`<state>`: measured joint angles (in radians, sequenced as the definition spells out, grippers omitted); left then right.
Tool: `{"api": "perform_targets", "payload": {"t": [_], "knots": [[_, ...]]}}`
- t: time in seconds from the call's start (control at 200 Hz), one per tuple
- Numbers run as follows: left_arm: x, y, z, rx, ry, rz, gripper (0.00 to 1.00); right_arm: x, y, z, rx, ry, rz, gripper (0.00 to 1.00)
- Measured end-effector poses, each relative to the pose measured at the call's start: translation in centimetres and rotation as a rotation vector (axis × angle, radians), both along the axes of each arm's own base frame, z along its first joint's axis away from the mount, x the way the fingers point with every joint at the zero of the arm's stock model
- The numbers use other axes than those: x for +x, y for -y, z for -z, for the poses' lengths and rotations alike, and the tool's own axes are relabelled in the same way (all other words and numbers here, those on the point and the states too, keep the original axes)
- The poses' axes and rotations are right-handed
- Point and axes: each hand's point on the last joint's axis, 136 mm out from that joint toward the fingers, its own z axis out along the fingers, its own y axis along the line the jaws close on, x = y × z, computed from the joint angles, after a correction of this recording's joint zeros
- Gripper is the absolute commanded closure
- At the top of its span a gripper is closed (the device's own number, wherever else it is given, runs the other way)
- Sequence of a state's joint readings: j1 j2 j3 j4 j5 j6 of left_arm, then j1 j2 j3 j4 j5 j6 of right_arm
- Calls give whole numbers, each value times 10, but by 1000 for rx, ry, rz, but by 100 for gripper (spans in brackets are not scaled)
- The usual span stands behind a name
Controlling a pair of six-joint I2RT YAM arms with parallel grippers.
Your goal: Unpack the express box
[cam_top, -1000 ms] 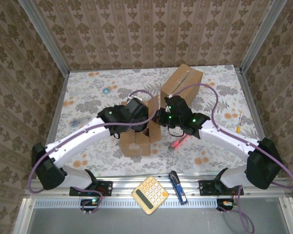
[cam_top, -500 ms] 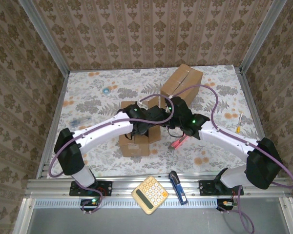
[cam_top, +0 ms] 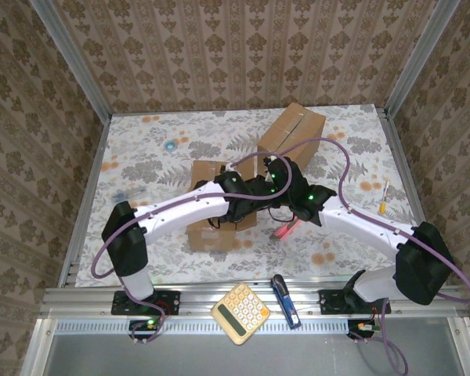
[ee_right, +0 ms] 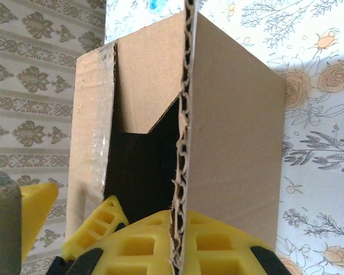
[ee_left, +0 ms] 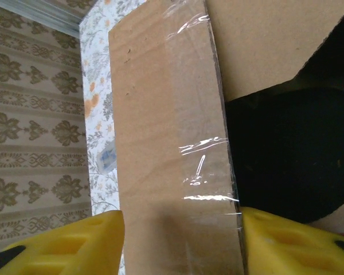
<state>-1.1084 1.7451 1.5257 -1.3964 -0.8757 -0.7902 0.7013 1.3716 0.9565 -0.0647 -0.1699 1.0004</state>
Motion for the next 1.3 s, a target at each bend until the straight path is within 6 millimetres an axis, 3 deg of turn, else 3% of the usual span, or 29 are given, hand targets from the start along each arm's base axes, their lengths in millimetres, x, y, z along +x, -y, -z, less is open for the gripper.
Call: {"api": "perform_targets", "payload": {"t": [0.16,0.32,0.58,0.99,1.21,1.3], "knots": [[0,0,-7,7,22,-6,74,0,-1,-6,17,17,-1,100],[0,1,-7,2,25,-7,79,-1,0,-7,18,20,1,100],[0,0,-8,-2,30,-11,100,-2,5,-4,10,22,14,100],[1,-11,-10,-144,16,-10,100,-5,9,-18,27,52,25,100],[3,-36,-28,-325,33,-25,100,-10,12,-7,1,25,18,100],[0,-50,-32,-372,34,-31,100,-8,23,5,-37,3,54,100]]}}
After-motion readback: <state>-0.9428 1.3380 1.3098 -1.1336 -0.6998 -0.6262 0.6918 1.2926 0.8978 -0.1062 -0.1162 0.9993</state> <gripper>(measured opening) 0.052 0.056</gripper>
